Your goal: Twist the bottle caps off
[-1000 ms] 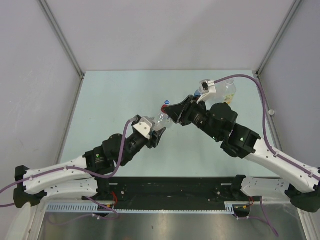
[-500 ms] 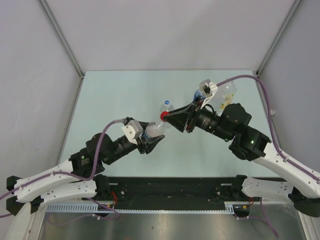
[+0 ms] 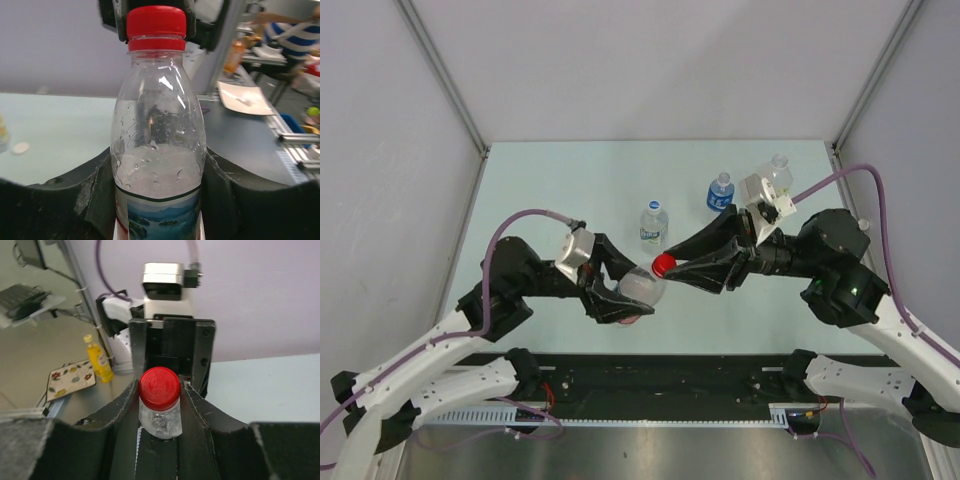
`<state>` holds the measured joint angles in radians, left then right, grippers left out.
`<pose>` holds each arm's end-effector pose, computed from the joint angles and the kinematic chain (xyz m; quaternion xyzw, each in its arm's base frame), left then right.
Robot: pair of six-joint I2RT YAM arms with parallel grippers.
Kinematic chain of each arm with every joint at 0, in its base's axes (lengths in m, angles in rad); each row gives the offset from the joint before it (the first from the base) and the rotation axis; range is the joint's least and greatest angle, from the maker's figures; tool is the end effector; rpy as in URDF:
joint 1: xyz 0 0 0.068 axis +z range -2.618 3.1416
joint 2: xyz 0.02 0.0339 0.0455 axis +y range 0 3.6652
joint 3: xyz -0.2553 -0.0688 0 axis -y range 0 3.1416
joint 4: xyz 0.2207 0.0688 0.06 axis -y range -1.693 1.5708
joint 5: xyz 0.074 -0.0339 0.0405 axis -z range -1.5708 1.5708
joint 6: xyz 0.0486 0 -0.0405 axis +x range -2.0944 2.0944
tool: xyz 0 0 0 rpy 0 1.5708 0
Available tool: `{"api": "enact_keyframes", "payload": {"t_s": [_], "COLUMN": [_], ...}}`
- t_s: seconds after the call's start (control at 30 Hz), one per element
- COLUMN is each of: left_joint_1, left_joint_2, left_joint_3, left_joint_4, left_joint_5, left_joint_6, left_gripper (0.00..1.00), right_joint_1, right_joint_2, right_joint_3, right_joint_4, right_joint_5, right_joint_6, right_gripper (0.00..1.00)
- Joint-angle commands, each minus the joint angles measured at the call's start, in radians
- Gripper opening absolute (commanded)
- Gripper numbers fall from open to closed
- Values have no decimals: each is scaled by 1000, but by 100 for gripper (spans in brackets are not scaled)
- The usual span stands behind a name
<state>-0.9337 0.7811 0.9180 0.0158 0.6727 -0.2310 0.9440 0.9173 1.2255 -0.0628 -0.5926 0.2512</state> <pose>0.0708 -0.1465 0.3998 0.4467 0.4909 -0.5735 0.4802 0.0764 0.1518 0.4681 -0.4163 0.4753 0.5727 0.5222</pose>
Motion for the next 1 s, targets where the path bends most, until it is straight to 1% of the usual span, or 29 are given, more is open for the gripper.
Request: {"api": "enact_keyframes", "payload": {"t_s": [0.0,0.03,0.1,0.13,0.17,0.23,0.27,0.33,0.6,0.73,0.77,0.83,0.87,0.9,0.93,0.97], "left_joint_1": [45,50,62,67,72,81,82,85,90,92,92,92,92,92,92,92], "left_joint_2": [69,78,104,112,125,136,142,150,158,146,144,130,124,119,113,103], "left_joint_3": [38,35,25,22,18,12,9,7,18,39,44,56,59,59,55,51], "left_joint_4": [242,301,361,427,456,539,564,607,582,469,445,363,336,296,282,273], "left_joint_5": [347,369,407,438,455,484,490,493,498,469,458,413,386,340,315,298], "left_joint_6": [-184,-211,-281,-307,-353,-396,-430,-452,-432,-360,-320,-277,-236,-219,-205,-180], "left_gripper": [0,0,0,0,0,0,0,0,0,0,0,0,0,0,0,0], "right_joint_1": [3,1,-1,-2,-4,-7,-10,-17,-31,-42,-43,-50,-51,-51,-53,-54], "right_joint_2": [37,35,34,32,31,31,28,29,34,31,31,22,20,15,8,0], "right_joint_3": [-3,-3,-3,-3,-3,-3,-3,-3,-3,-3,-3,-3,-3,-3,-3,-3], "right_joint_4": [-54,-54,-58,-66,-72,-91,-98,-117,-160,-172,-172,-173,-173,-177,-177,-177], "right_joint_5": [-269,-314,-354,-392,-410,-465,-481,-510,-527,-481,-463,-421,-406,-376,-363,-349], "right_joint_6": [-39,-44,-64,-73,-81,-108,-115,-132,-164,-149,-142,-135,-133,-130,-128,-125], "right_gripper": [0,0,0,0,0,0,0,0,0,0,5,11,18,22,30,41]}}
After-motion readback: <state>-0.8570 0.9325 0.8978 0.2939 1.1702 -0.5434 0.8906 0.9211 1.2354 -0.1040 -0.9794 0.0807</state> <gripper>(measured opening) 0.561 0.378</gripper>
